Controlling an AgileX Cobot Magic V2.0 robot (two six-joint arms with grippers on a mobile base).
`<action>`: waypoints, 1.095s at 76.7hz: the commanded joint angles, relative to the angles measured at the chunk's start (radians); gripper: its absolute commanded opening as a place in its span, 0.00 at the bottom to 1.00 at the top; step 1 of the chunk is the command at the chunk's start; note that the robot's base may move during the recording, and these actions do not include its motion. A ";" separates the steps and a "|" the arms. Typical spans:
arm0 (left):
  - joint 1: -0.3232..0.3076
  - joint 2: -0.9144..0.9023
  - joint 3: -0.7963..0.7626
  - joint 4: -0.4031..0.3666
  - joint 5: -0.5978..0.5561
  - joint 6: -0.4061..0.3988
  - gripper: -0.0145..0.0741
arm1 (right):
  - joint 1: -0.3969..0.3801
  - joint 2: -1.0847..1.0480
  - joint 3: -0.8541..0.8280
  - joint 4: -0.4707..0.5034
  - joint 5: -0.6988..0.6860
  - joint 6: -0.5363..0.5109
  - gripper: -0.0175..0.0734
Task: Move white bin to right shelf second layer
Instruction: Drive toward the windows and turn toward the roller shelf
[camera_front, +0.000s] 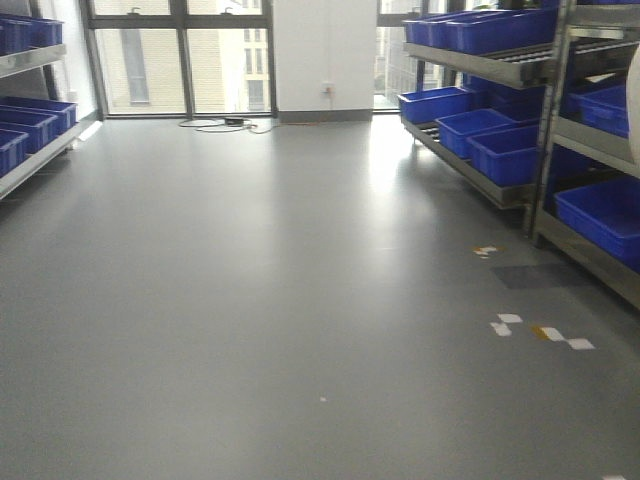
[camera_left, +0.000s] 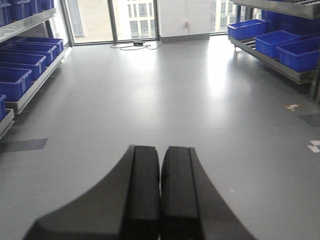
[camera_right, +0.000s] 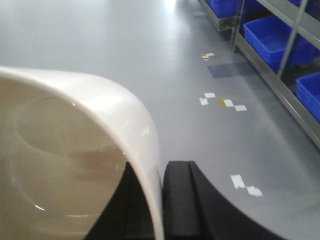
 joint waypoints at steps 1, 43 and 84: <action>-0.001 -0.016 0.037 0.000 -0.086 -0.005 0.26 | 0.001 0.001 -0.032 -0.003 -0.100 0.003 0.25; -0.001 -0.016 0.037 0.000 -0.086 -0.005 0.26 | 0.001 0.001 -0.032 -0.003 -0.098 0.003 0.25; -0.001 -0.016 0.037 0.000 -0.086 -0.005 0.26 | 0.001 0.001 -0.032 -0.003 -0.093 0.003 0.25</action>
